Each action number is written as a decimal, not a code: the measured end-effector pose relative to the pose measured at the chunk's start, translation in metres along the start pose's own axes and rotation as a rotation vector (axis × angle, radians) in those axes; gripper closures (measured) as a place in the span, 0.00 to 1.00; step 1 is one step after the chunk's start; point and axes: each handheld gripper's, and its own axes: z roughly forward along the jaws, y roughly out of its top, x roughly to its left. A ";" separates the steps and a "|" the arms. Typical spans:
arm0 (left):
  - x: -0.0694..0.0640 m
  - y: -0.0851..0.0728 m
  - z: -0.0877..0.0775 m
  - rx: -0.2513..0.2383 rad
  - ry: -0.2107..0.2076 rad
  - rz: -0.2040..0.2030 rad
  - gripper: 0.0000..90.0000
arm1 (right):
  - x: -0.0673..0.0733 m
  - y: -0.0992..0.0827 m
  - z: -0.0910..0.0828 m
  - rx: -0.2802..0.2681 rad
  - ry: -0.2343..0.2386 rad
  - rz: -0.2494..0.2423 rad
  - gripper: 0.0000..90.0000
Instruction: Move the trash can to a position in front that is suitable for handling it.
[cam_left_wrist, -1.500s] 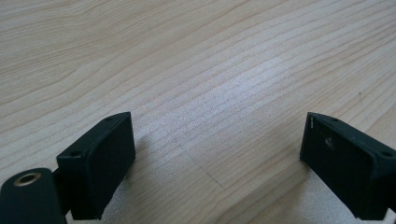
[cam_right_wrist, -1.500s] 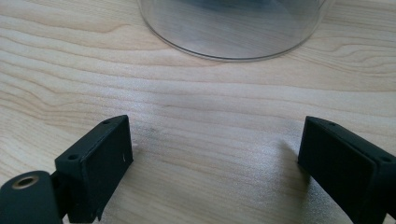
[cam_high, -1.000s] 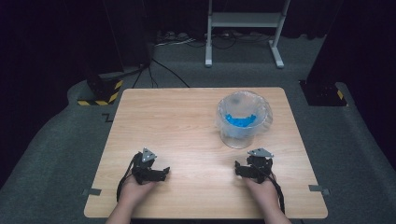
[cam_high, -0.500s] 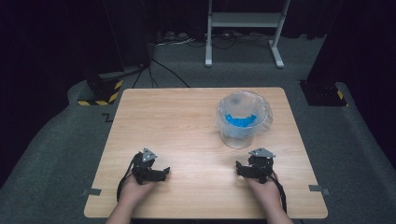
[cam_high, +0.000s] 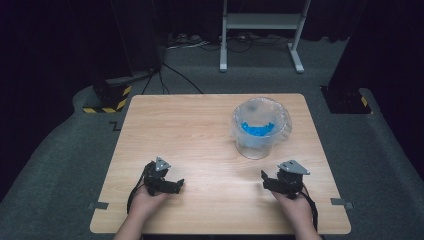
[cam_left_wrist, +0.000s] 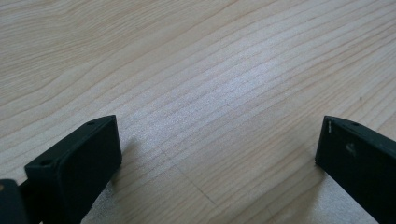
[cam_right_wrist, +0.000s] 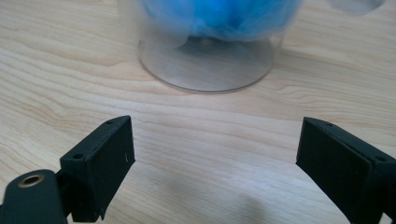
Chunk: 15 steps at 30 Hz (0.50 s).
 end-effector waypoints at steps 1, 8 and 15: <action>0.000 0.000 0.000 0.000 -0.002 -0.002 0.01 | -0.002 0.001 -0.003 -0.005 -0.002 0.002 0.12; 0.000 0.001 0.001 -0.001 -0.002 0.002 0.01 | -0.014 0.013 -0.019 -0.037 0.003 0.031 0.14; 0.000 0.001 0.001 -0.002 0.000 0.003 0.00 | -0.021 0.022 -0.035 -0.091 0.048 0.070 0.14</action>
